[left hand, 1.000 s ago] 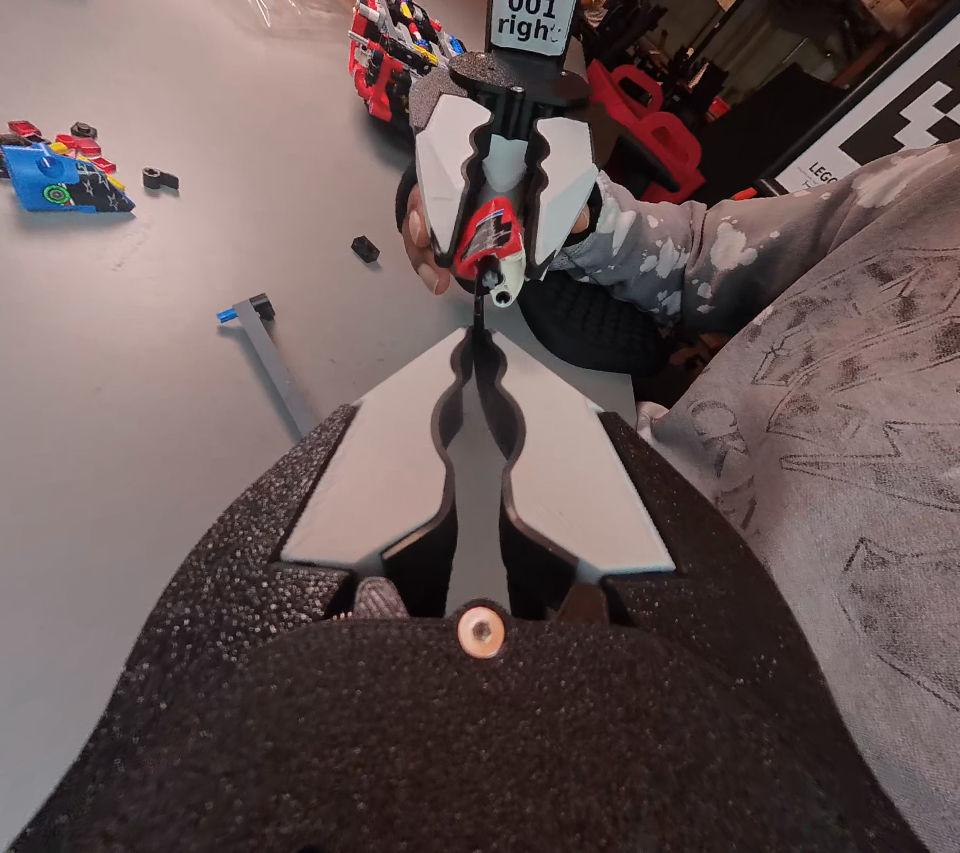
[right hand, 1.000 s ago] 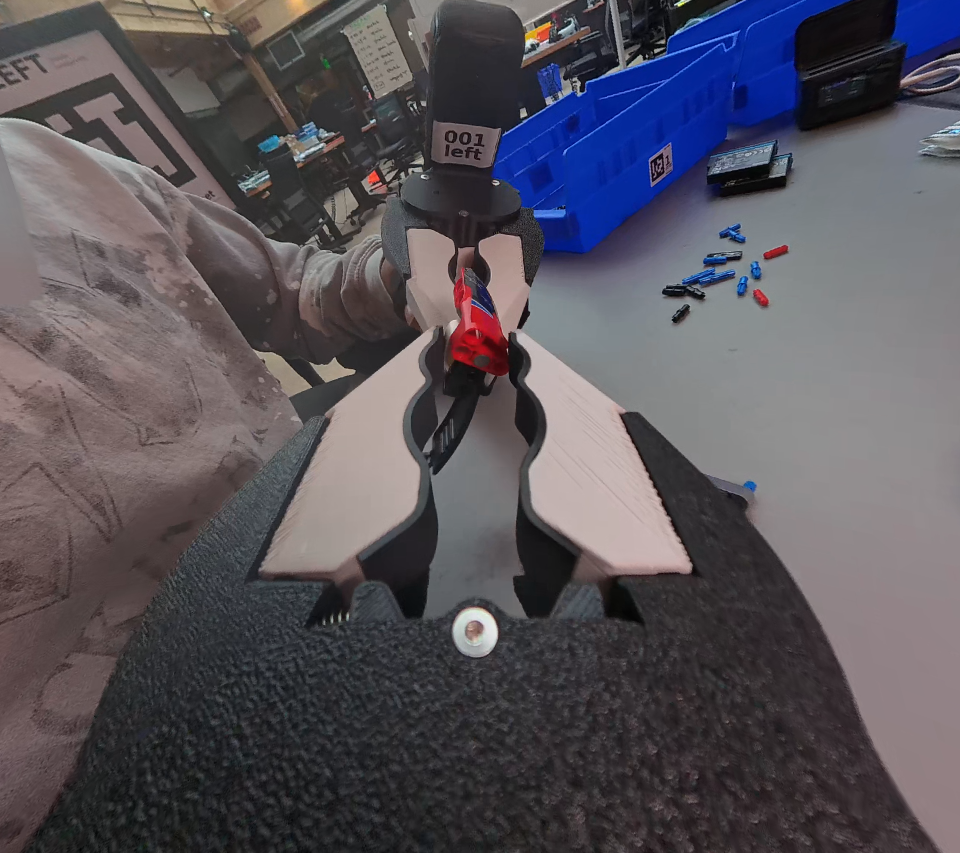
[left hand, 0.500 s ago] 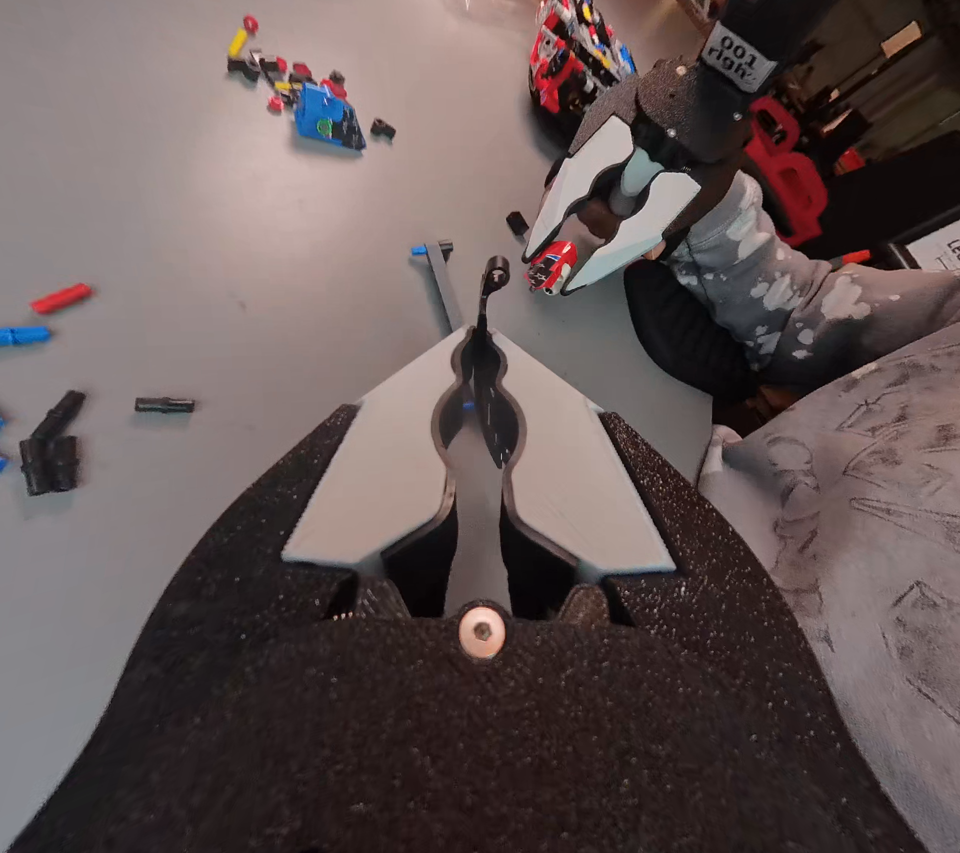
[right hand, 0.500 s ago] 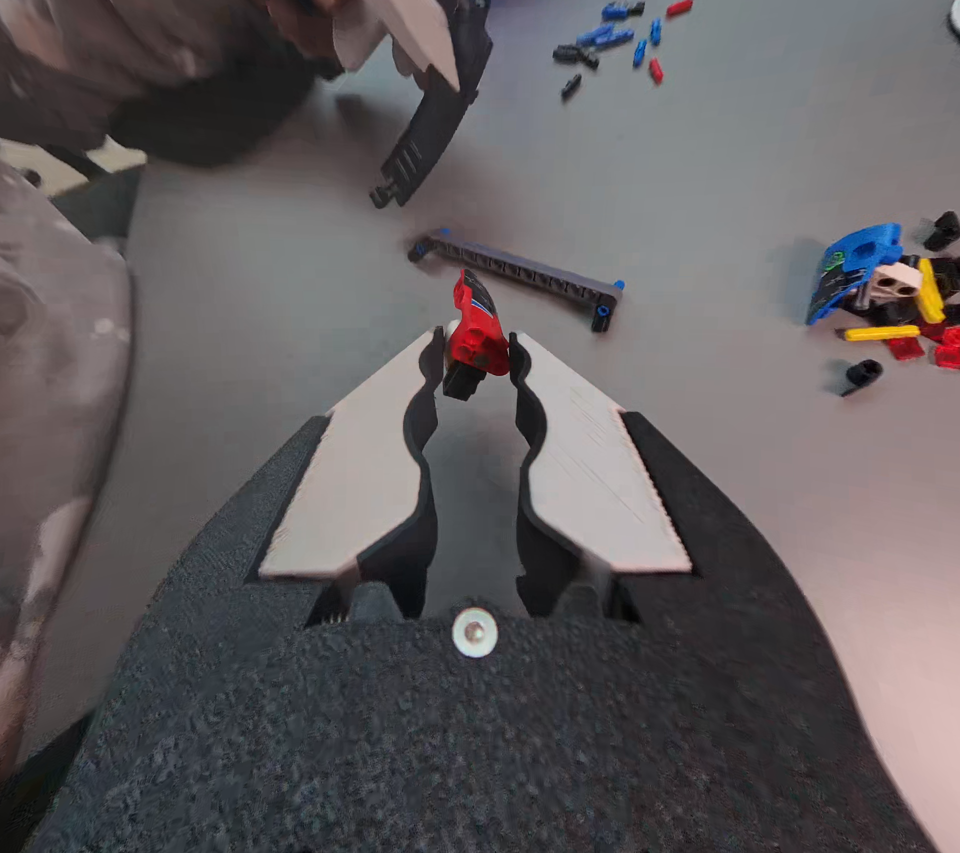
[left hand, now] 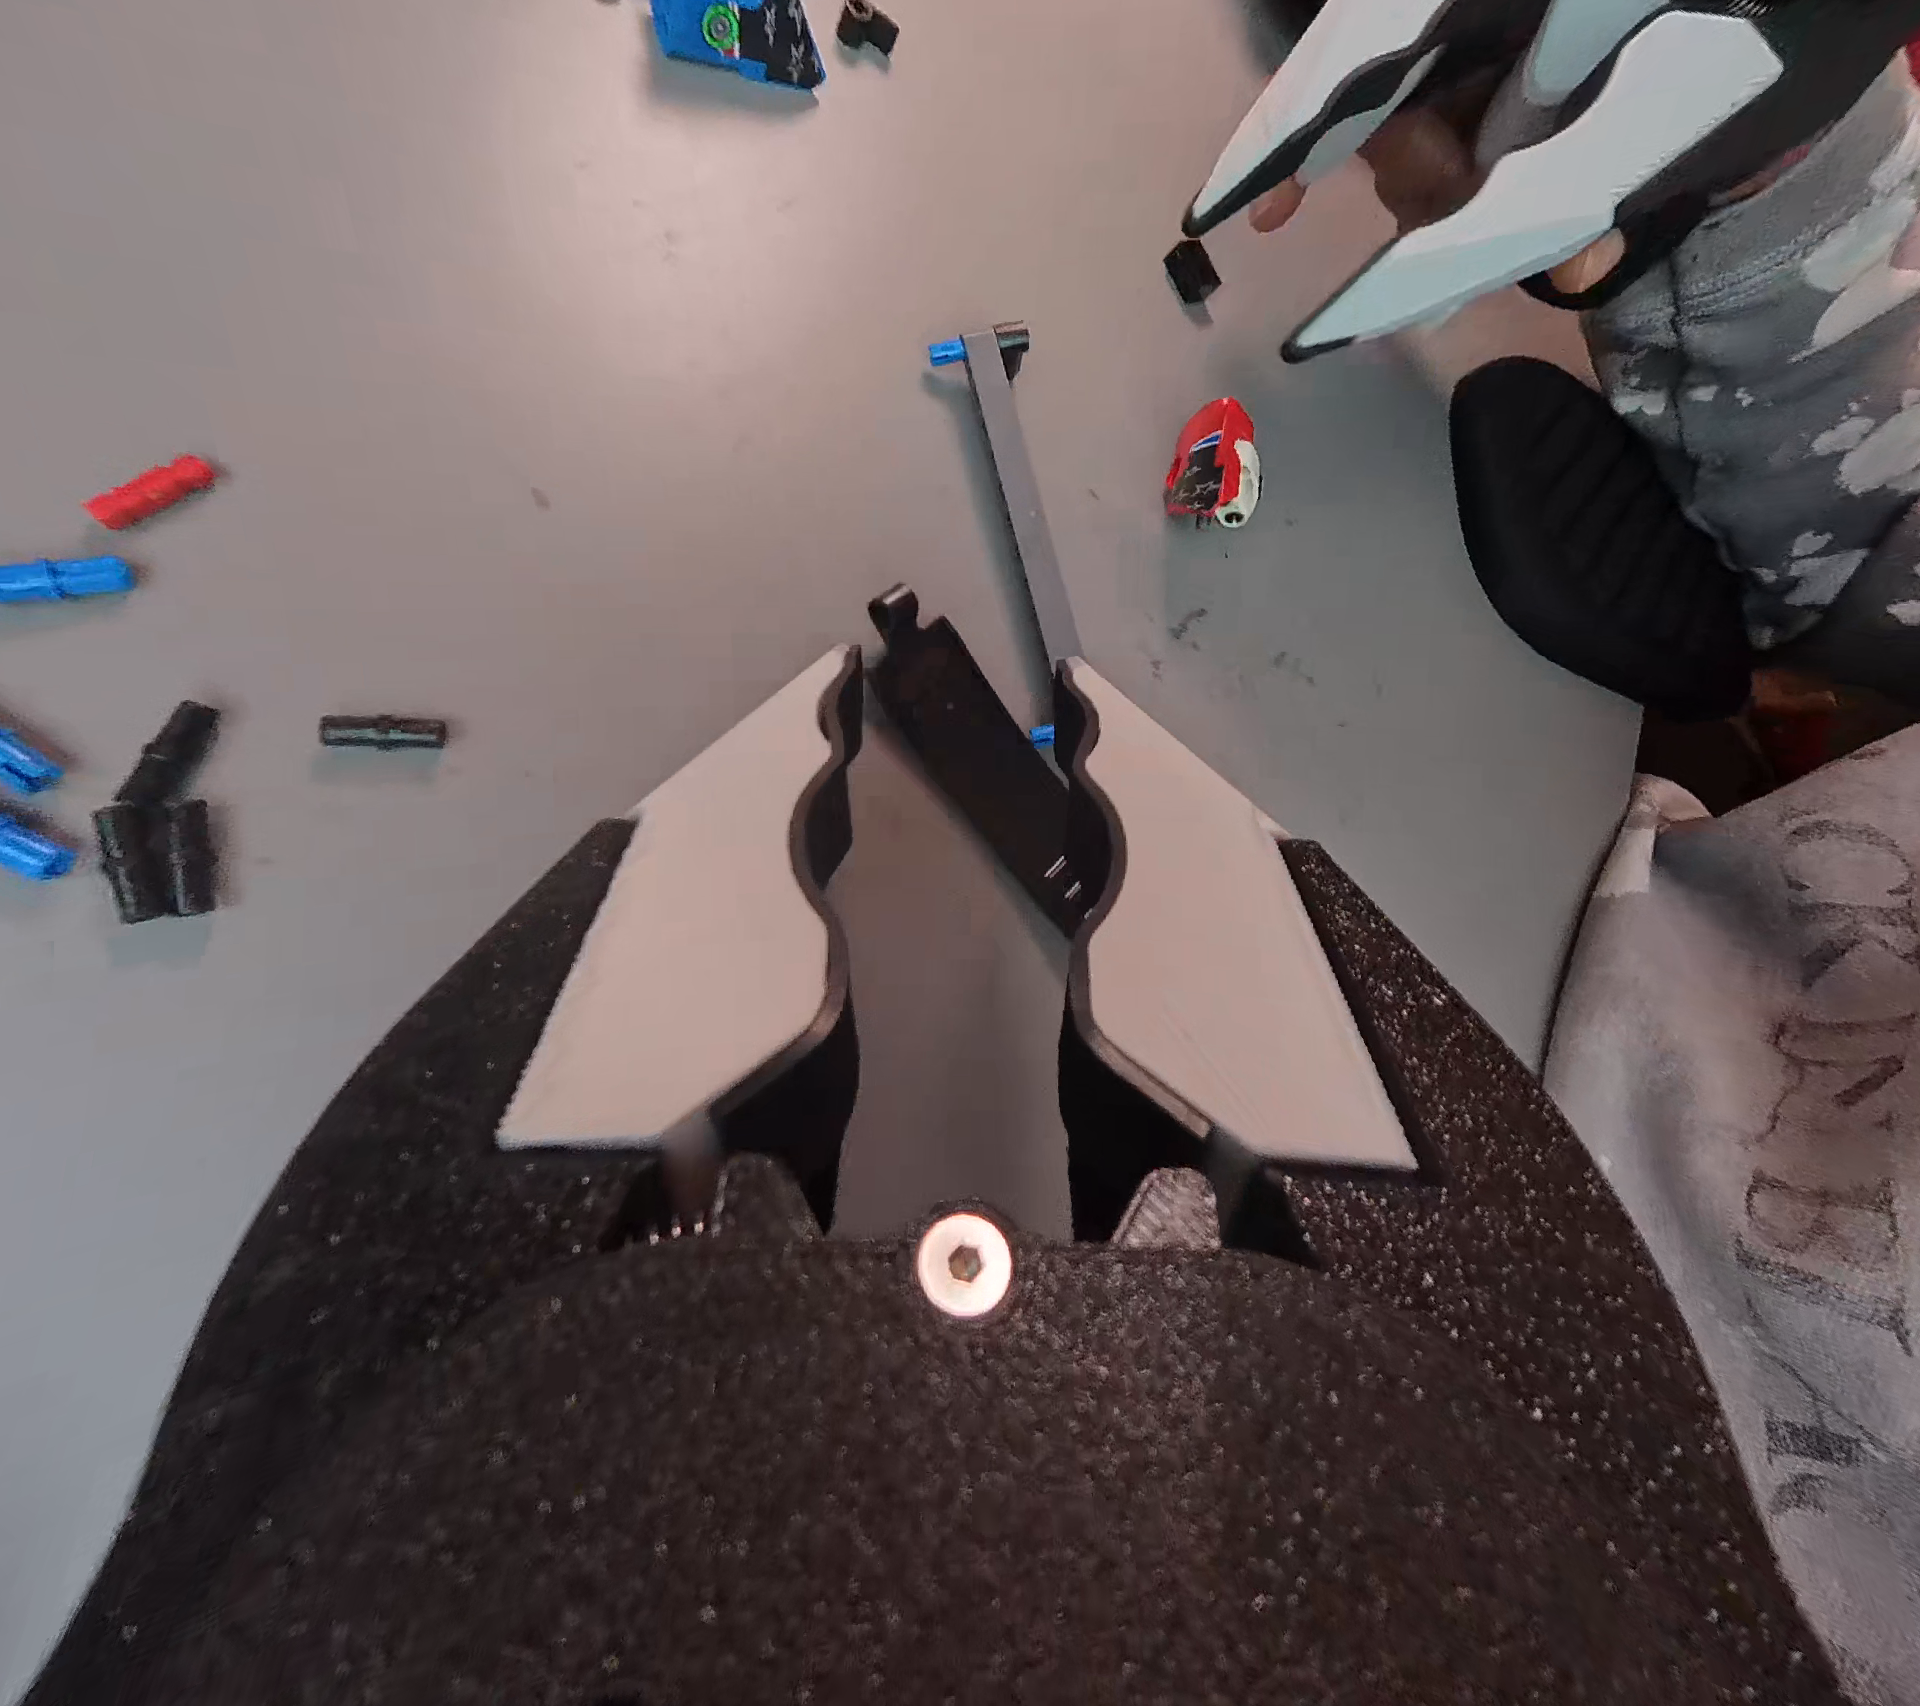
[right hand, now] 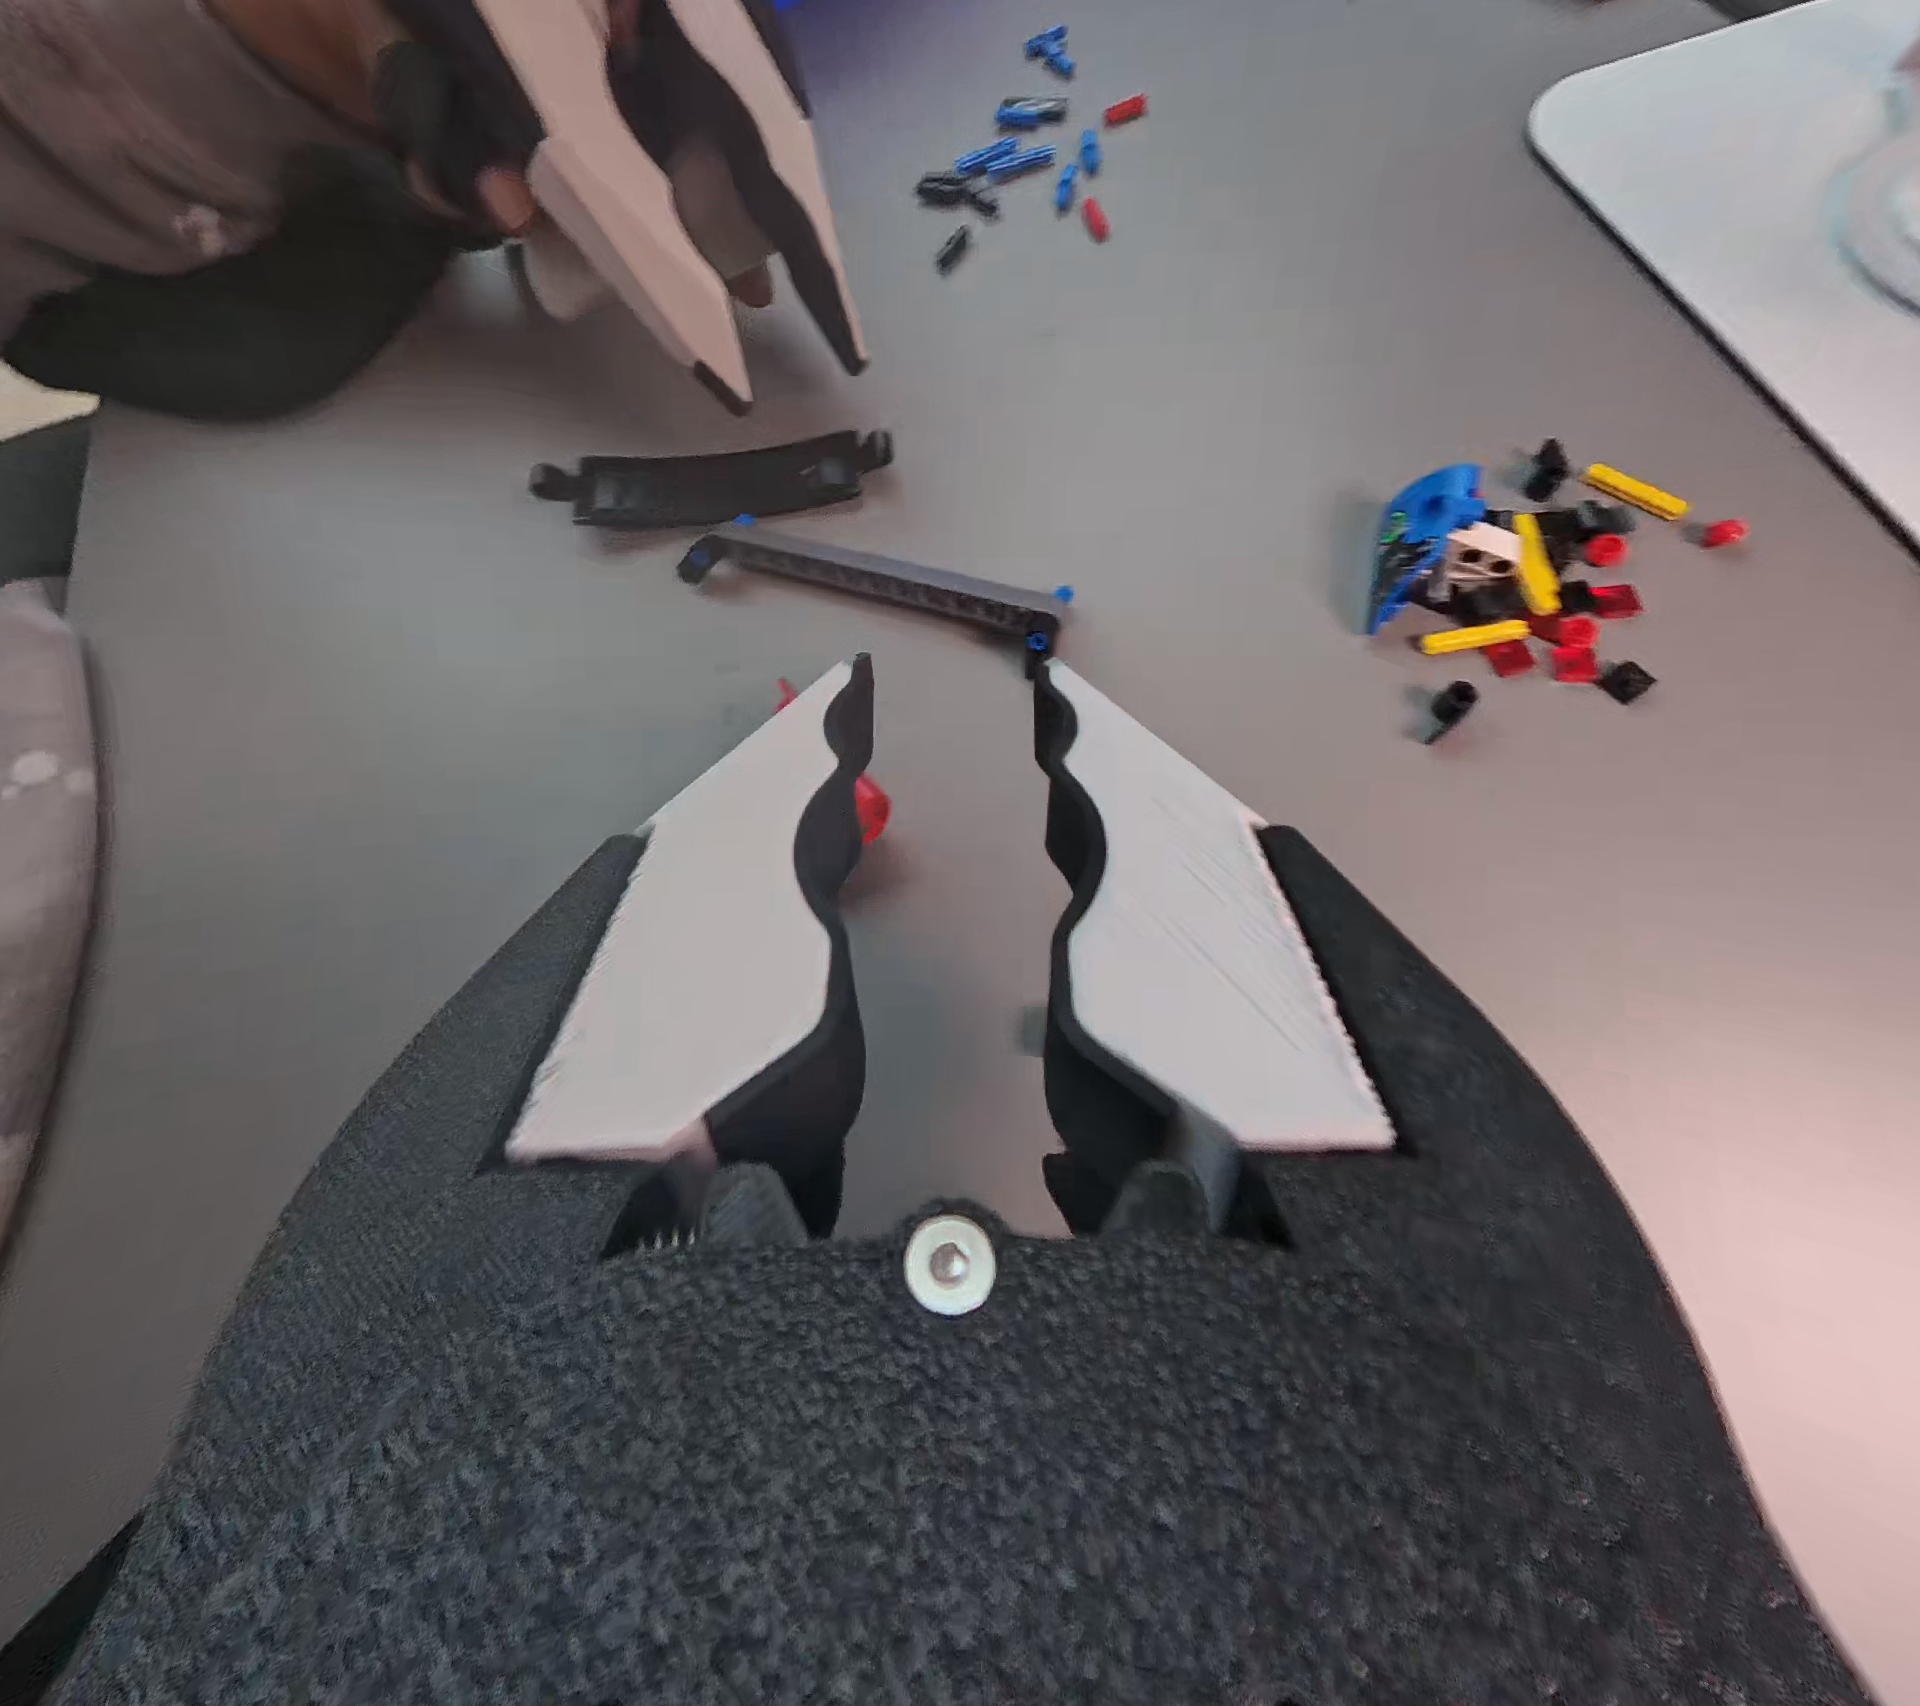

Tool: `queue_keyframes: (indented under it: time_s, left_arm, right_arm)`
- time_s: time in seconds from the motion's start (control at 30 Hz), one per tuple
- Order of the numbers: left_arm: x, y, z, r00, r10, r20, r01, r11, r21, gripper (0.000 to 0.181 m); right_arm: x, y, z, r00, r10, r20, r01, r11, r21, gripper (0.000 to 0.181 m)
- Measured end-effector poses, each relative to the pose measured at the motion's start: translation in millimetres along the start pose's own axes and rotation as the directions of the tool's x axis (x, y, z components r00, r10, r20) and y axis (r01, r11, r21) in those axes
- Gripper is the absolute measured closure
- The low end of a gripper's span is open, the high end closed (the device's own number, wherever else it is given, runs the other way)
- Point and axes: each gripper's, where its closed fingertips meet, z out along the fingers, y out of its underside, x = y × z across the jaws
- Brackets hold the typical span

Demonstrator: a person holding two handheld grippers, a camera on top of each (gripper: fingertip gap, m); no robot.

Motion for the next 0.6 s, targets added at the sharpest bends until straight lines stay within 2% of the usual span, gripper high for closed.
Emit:
queue_keyframes:
  time_s: [0.1, 0.17, 0.3, 0.37, 0.4, 0.5, 0.6]
  left_arm:
    - [1, -15, -7, 1.000, 0.001, -0.018, 0.001, 0.997, 0.083, 0.145]
    - [3, -19, -8, 0.999, -0.006, -0.037, 0.010, 0.994, 0.110, 0.146]
    - [4, -19, -6, 0.999, 0.006, -0.032, -0.002, 0.993, 0.121, 0.147]
    - [4, -20, -7, 1.000, 0.022, -0.020, -0.019, 0.991, 0.131, 0.148]
    - [5, -20, -7, 0.999, 0.028, -0.017, -0.025, 0.991, 0.134, 0.148]
    - [5, -22, -8, 0.999, 0.040, -0.007, -0.038, 0.988, 0.147, 0.149]
    - [10, -27, -9, 0.998, 0.050, -0.023, -0.045, 0.983, 0.177, 0.148]
  right_arm:
    - [40, -7, 2, 0.989, 0.045, -0.141, -0.042, 0.999, 0.022, 0.152]
    - [67, -9, 10, 0.974, 0.026, -0.224, -0.029, 0.999, -0.012, 0.152]
    - [97, -9, 41, 0.959, -0.032, -0.283, -0.002, 0.993, -0.122, 0.151]
    - [108, -5, 52, 0.944, -0.074, -0.321, 0.018, 0.985, -0.171, 0.165]
    - [109, -10, 53, 0.940, -0.098, -0.326, 0.046, 0.986, -0.163, 0.177]
    - [91, -23, 46, 0.922, -0.242, -0.302, 0.210, 0.968, -0.135, 0.179]
    - [58, -43, 31, 0.817, -0.470, -0.334, 0.477, 0.876, -0.066, 0.180]
